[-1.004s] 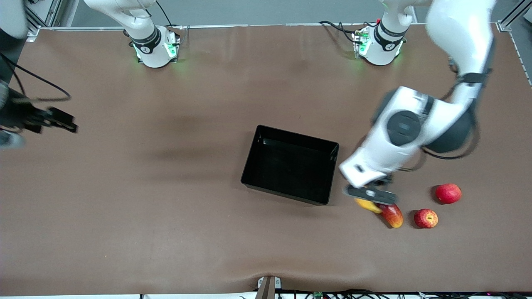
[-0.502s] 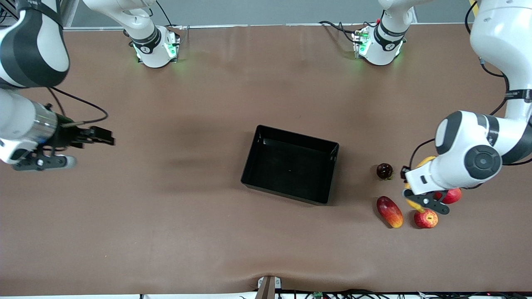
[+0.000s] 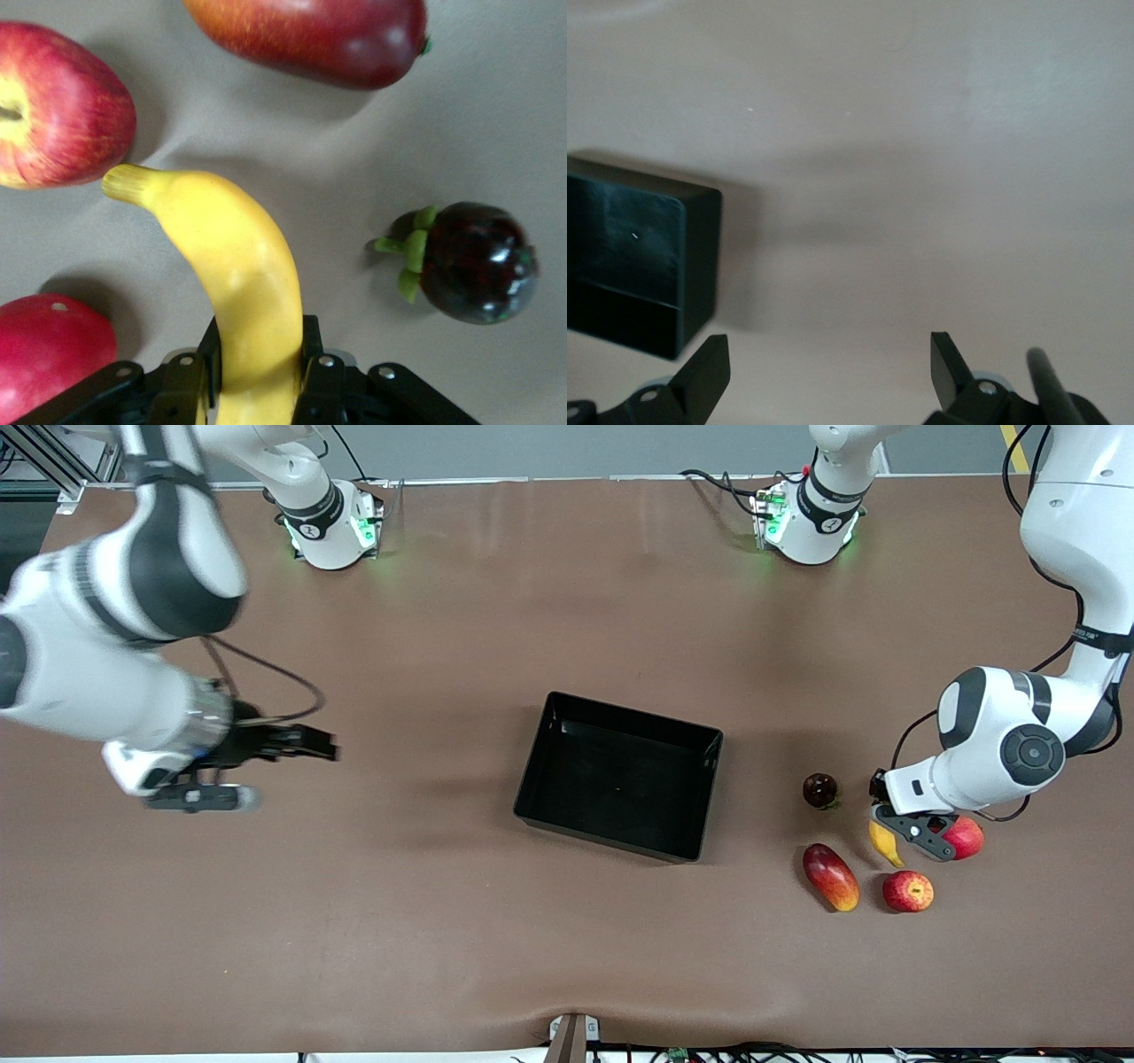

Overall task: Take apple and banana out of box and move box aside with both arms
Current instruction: 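Carry the banana beside the apples while the right gripper reaches the box, then lower the banana with the left gripper while the right gripper grips the box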

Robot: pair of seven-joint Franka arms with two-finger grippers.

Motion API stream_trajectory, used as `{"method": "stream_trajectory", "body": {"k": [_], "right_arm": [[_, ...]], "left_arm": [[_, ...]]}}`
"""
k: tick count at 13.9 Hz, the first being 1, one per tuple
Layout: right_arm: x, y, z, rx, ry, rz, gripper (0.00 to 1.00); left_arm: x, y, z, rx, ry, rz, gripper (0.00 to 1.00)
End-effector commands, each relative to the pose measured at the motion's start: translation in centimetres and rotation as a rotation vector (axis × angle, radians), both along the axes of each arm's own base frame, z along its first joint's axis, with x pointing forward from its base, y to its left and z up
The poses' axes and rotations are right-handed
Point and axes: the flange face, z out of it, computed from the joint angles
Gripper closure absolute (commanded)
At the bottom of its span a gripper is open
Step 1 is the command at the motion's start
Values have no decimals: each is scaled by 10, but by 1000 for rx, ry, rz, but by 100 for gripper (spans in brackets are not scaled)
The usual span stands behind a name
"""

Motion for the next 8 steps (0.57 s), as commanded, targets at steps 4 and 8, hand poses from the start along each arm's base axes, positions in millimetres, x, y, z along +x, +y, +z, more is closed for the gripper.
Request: {"method": "stream_trajectory", "body": {"k": [4, 8], "right_arm": [[-36, 143, -56, -147, 28, -140, 0], [-44, 174, -89, -200, 19, -208, 0]], "left_arm": [[-1, 3, -22, -38, -57, -21, 100], [2, 0, -36, -53, -65, -29, 100]]}}
